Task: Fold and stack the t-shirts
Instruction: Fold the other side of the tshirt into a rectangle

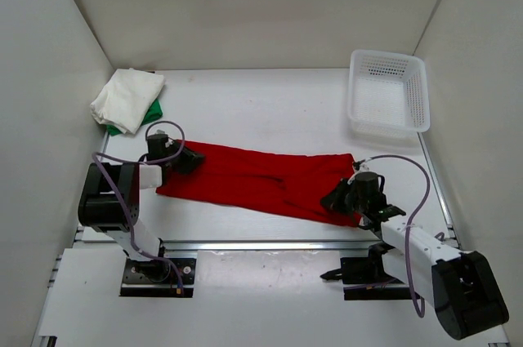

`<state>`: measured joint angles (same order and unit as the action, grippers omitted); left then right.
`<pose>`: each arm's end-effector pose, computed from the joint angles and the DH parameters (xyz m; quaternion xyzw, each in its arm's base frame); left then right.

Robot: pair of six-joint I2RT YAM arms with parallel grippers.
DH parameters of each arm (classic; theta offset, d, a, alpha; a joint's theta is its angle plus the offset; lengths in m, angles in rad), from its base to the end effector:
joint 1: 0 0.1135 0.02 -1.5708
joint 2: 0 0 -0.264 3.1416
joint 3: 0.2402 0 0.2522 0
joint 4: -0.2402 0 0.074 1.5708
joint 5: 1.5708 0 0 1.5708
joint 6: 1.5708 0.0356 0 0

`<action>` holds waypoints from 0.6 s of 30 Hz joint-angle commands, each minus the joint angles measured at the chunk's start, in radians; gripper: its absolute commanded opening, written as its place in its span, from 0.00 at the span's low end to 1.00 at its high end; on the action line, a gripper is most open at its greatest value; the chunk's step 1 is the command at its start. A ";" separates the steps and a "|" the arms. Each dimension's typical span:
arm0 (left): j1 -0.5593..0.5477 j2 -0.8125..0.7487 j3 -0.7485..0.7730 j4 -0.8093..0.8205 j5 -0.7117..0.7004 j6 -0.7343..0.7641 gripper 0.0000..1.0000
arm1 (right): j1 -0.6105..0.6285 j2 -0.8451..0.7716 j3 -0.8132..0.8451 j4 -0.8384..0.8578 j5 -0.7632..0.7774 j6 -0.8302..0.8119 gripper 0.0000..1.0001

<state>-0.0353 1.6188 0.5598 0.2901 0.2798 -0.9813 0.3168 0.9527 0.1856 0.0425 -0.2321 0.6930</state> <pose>0.2822 -0.0198 0.1178 -0.3669 0.8364 -0.3003 0.2751 0.1555 0.0596 0.1298 0.1227 0.8986 0.2897 0.3059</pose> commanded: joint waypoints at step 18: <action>-0.084 -0.322 0.144 -0.186 -0.034 0.187 0.43 | 0.102 0.579 0.480 0.151 0.042 -0.116 0.04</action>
<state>-0.0845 1.3418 0.7151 0.1783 0.2443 -0.8562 0.4053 1.4410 0.5690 0.1047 -0.2070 0.5999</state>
